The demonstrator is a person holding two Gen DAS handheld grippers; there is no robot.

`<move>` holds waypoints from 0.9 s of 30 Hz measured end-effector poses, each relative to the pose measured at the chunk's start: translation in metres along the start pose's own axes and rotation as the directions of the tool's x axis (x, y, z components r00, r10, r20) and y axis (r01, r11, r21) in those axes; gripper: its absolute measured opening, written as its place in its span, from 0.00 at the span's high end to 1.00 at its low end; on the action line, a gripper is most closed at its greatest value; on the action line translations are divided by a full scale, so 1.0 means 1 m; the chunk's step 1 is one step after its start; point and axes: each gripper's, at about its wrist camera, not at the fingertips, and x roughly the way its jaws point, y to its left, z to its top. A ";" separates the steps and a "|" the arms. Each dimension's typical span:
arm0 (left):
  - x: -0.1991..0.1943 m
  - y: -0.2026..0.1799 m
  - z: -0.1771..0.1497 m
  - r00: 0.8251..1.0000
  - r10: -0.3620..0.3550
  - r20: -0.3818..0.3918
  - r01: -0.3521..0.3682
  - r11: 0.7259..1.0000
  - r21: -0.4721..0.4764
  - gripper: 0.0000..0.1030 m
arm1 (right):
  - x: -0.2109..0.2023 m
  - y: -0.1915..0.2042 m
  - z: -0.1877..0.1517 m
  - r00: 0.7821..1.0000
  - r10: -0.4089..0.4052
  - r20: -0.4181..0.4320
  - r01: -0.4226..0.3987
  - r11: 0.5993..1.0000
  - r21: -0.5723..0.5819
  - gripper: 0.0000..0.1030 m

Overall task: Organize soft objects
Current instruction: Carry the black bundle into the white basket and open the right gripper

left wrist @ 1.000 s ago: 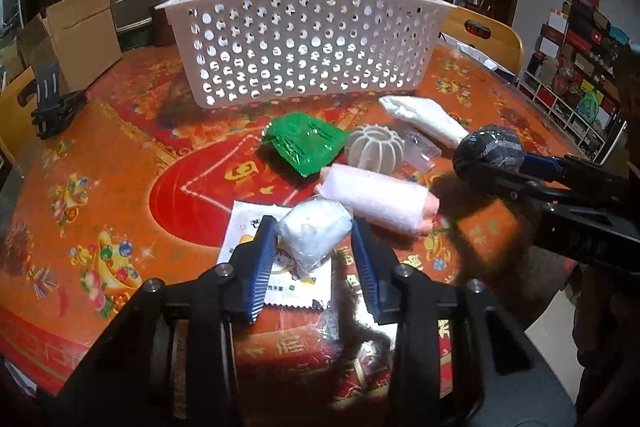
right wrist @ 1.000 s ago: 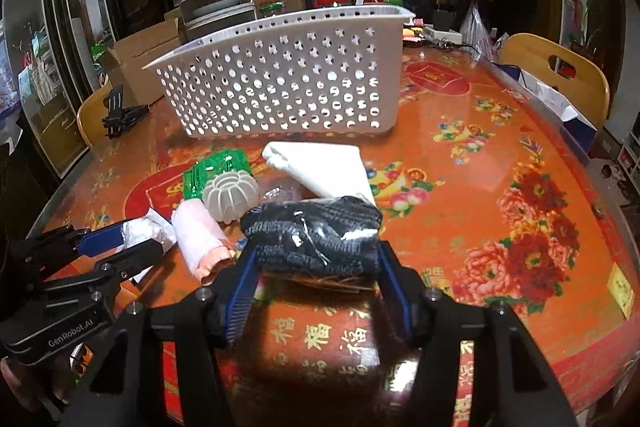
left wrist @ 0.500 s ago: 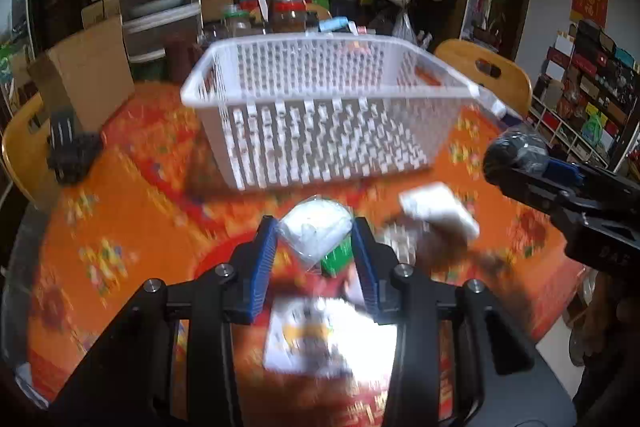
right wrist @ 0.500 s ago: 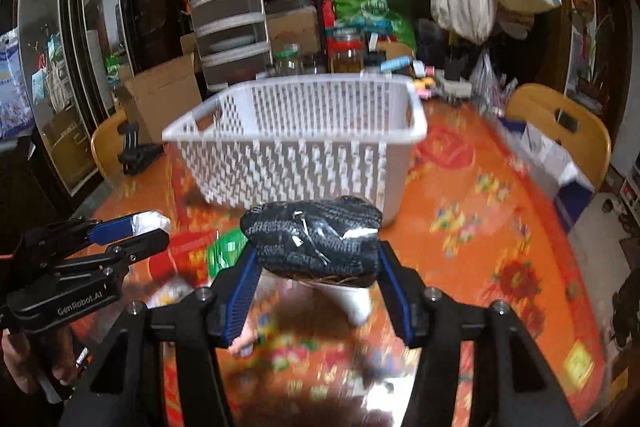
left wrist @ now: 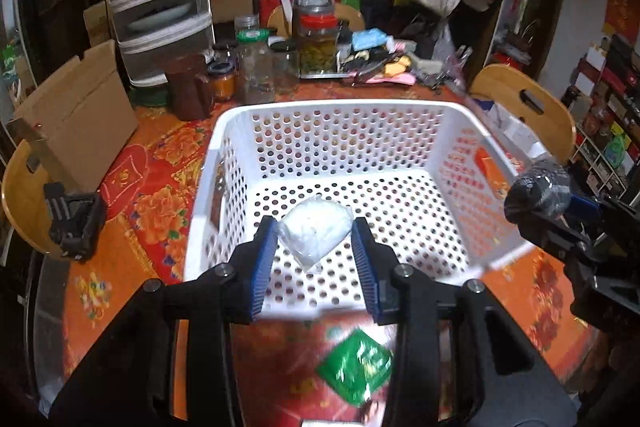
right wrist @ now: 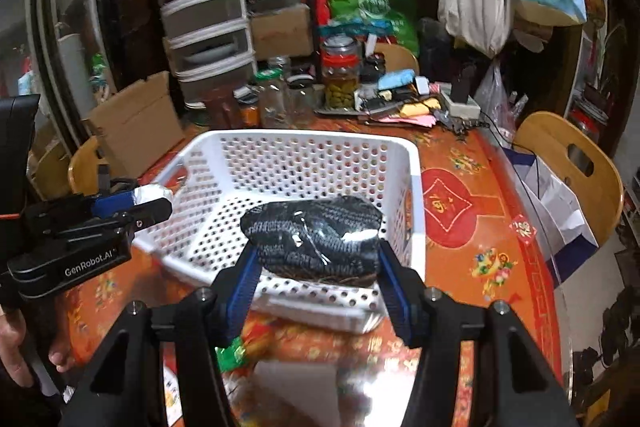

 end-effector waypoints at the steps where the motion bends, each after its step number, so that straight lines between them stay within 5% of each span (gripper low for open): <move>1: 0.009 0.000 0.005 1.000 0.002 -0.016 -0.002 1.000 -0.003 0.65 | 0.012 -0.003 0.006 1.000 -0.010 -0.020 0.010 1.000 0.003 0.45; 11: 0.072 -0.006 0.023 0.992 0.044 -0.121 -0.044 0.999 0.005 0.62 | 0.071 -0.018 0.023 0.992 -0.042 -0.121 0.044 0.999 0.017 0.43; 13: 0.071 -0.006 0.022 0.993 0.051 -0.110 -0.050 0.999 0.008 0.44 | 0.071 -0.018 0.024 0.993 -0.039 -0.108 0.041 0.999 0.009 0.39; 16: 0.061 -0.009 0.020 0.995 0.090 -0.040 -0.089 0.996 0.031 0.15 | 0.068 -0.017 0.023 0.996 -0.004 -0.087 0.006 1.000 0.018 0.17; 27: 0.008 -0.012 -0.005 0.992 0.111 0.059 -0.115 0.991 0.067 0.12 | 0.013 -0.007 0.005 0.999 0.001 0.040 0.000 1.000 -0.018 0.13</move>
